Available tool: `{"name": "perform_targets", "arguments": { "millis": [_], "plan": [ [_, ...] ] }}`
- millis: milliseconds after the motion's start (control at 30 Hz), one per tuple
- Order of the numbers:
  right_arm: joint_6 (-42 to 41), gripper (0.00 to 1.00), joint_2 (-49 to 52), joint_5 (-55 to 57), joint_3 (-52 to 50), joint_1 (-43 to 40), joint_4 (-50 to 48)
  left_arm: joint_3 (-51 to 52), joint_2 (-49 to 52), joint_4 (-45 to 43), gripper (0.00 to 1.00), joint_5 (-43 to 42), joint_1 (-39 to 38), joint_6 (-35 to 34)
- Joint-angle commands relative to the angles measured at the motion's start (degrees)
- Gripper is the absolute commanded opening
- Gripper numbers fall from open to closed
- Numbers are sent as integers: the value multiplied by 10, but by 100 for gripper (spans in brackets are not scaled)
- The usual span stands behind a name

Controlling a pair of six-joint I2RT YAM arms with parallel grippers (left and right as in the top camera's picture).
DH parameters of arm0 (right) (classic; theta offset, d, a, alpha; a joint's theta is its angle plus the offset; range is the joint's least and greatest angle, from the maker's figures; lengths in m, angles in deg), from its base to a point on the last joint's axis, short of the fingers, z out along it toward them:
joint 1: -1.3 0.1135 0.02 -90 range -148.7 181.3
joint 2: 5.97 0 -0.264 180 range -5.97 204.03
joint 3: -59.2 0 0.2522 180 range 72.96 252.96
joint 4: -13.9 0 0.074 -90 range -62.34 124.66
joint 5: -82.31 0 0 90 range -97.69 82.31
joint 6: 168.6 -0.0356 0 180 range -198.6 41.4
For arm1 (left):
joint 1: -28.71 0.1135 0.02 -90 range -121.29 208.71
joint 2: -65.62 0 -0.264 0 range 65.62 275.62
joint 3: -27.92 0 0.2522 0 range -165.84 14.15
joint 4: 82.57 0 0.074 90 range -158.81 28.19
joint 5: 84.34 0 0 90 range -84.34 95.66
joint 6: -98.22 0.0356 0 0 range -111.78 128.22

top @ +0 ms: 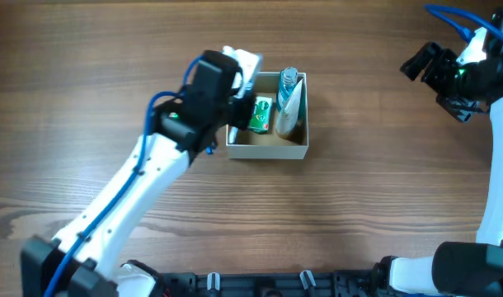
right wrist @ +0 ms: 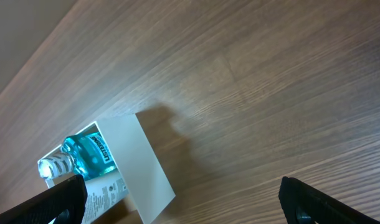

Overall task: Pack container
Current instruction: 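Drop the toothbrush into the box with the left gripper, then grasp the toothpaste tube with the left gripper, then place the toothpaste tube into the box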

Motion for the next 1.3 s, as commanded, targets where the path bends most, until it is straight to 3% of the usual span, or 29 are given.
{"name": "perform_targets", "arguments": {
  "millis": [0, 133, 167, 200, 333, 467, 533, 633, 700, 767, 867, 1000, 1067, 1167, 1267],
  "plan": [
    [-8, 100, -1, -5, 9, -2, -2, 0, 53, -40, 4, 18, -5, 13],
    [-8, 100, -1, -5, 9, -2, -1, 0, 143, -66, 6, 18, -5, 13],
    [-8, 100, -1, -5, 9, -2, -2, 0, 154, -65, 32, 18, -5, 11],
    [-8, 100, -1, -5, 9, -2, -1, 0, 154, -63, 43, 18, -5, 9],
    [-8, 100, -1, -5, 9, -2, -1, -5, 61, -26, 64, 19, -5, 2],
    [-8, 100, -1, -5, 9, -2, -1, -5, -61, 92, 71, 100, 30, -10],
    [-8, 100, -1, -5, 9, -2, -1, 0, -54, 183, 73, 118, 104, -92],
    [-8, 100, -1, -5, 9, -2, -2, 27, 15, 191, 73, 47, 190, -109],
    [-8, 100, -1, -5, 9, -2, -2, 31, 96, 189, 69, 8, 231, -108],
    [-8, 100, -1, -5, 9, -2, -2, 31, 165, 172, 57, 0, 250, -106],
    [-8, 100, -1, -5, 9, -2, -2, 31, 236, 141, 58, -21, 249, -40],
    [-8, 100, -1, -5, 9, -2, -1, 32, 258, 118, 56, -23, 249, -34],
    [-8, 100, -1, -5, 9, -2, -2, 33, 265, 114, 42, -23, 249, -34],
    [-8, 100, -1, -5, 9, -2, -1, 33, 262, 117, 7, -23, 249, -34],
    [-8, 100, -1, -5, 9, -2, -1, -6, 224, 189, 4, -23, 249, -34]
  ]
}}
